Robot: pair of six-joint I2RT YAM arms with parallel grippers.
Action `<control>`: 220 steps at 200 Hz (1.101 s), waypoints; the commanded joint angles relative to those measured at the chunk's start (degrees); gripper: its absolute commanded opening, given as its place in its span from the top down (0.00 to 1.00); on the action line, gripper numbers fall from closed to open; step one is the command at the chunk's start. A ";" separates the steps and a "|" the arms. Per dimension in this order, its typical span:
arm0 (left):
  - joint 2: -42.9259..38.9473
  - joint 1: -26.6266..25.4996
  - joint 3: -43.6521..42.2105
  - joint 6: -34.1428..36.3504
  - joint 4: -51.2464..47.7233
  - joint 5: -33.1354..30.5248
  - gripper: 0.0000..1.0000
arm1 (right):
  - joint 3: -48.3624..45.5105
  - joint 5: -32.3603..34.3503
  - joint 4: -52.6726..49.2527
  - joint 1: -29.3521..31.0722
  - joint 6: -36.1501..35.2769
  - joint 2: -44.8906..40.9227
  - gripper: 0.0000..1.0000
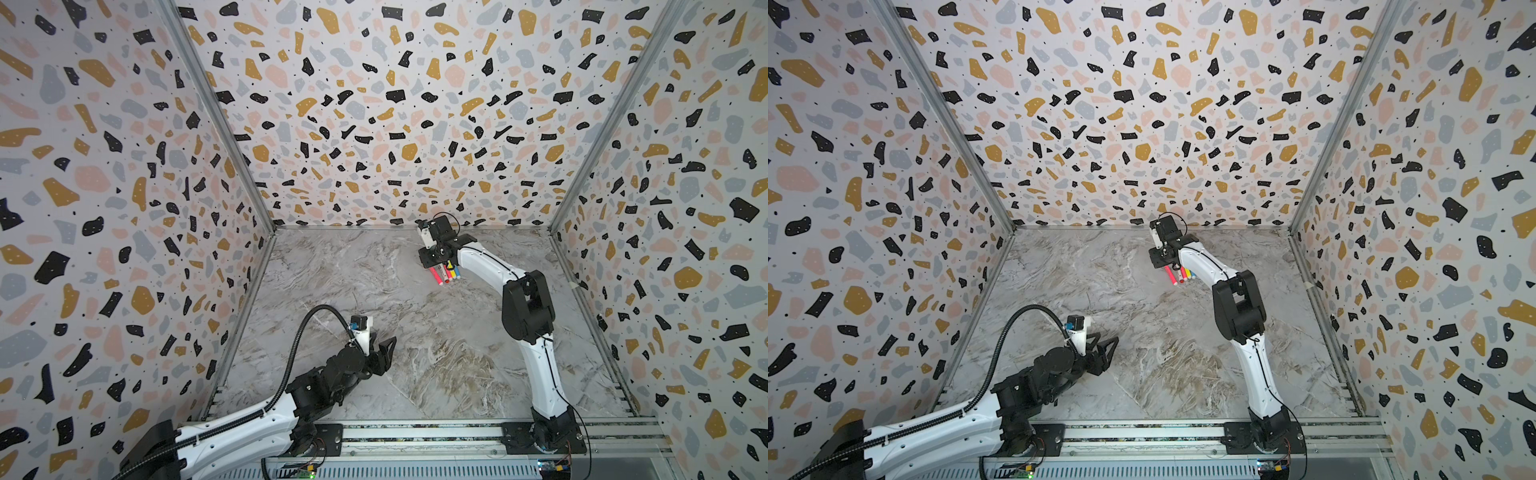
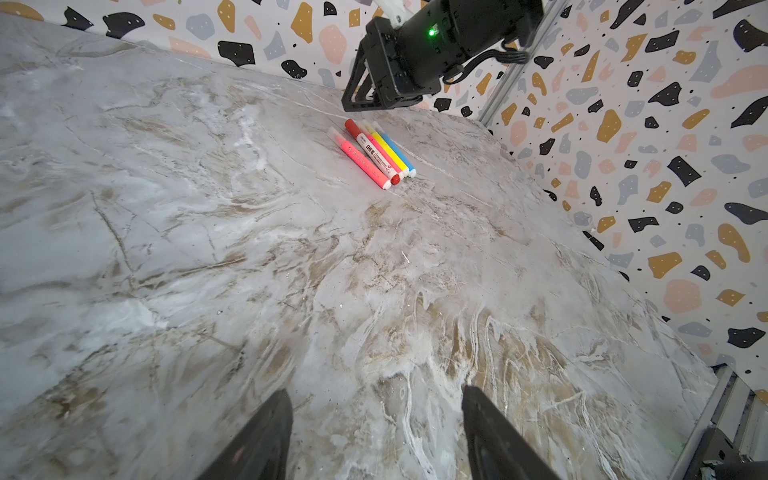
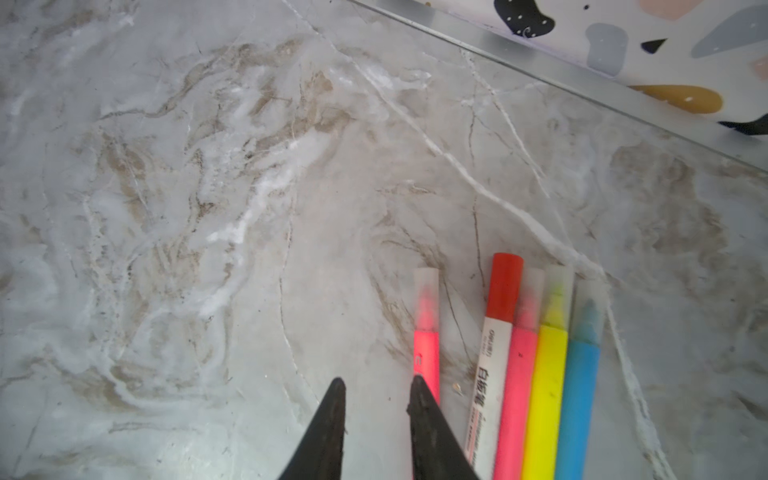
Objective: Insert the pens into the pen caps
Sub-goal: 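Carry the capped pink highlighter to the other markers and lower it beside them, then open the right gripper to release the highlighter and lift away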
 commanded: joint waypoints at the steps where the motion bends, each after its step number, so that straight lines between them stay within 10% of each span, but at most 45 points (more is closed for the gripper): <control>1: -0.90 -0.22 1.10 0.36 0.95 -1.18 0.35 | 1.96 -1.65 -4.67 0.38 -0.33 1.44 0.72; 220: -2.98 -0.22 0.43 0.38 0.12 -1.71 0.35 | 11.06 7.32 -11.91 -1.30 0.91 8.84 0.71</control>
